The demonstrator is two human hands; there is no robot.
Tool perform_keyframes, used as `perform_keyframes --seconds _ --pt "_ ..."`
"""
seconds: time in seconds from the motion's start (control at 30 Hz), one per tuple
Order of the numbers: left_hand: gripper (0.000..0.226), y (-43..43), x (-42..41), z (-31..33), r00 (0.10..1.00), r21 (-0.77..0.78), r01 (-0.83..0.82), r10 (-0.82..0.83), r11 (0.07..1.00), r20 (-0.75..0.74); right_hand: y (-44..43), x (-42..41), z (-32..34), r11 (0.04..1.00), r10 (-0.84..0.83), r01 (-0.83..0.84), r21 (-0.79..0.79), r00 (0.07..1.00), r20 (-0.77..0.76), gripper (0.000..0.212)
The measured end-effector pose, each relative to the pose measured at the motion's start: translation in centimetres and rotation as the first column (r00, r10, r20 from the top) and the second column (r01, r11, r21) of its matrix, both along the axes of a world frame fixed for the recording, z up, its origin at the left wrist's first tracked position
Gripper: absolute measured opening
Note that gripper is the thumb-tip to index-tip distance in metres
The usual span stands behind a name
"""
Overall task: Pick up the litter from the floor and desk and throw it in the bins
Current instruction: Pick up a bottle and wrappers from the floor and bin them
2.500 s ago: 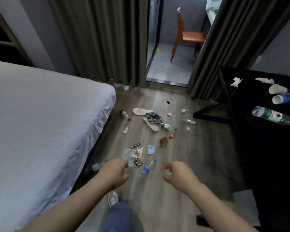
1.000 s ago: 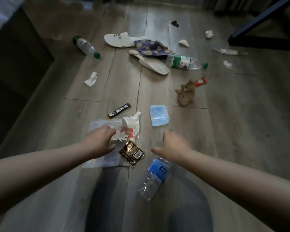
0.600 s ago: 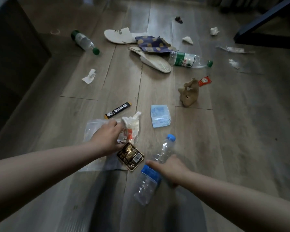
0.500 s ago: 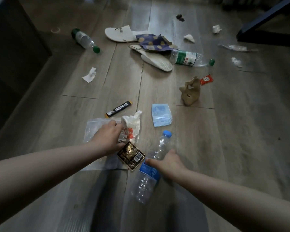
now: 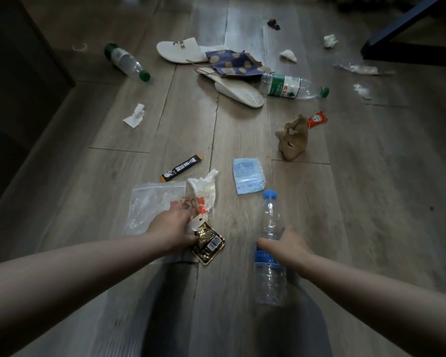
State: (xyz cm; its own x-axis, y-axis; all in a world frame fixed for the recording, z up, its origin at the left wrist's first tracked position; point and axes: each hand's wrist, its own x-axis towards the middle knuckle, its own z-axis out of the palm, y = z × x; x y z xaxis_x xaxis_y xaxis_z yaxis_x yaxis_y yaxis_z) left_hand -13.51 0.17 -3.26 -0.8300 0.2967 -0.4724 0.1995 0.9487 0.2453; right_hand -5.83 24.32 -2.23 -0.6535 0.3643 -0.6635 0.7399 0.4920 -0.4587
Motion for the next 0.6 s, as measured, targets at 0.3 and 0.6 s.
perform_keyframes --seconds 0.3,0.6 --pt "0.107 0.6 -1.3 0.5 0.971 0.132 -0.091 0.117 0.987 -0.207 -0.9 -0.2 -0.1 1.0 0.022 -0.023 -0.014 1.0 -0.007 0.069" --pt "0.124 2.7 -2.5 -1.1 0.994 -0.09 0.087 -0.093 0.992 -0.063 -1.0 -0.2 0.0 0.998 0.054 -0.054 -0.035 0.998 -0.018 0.071"
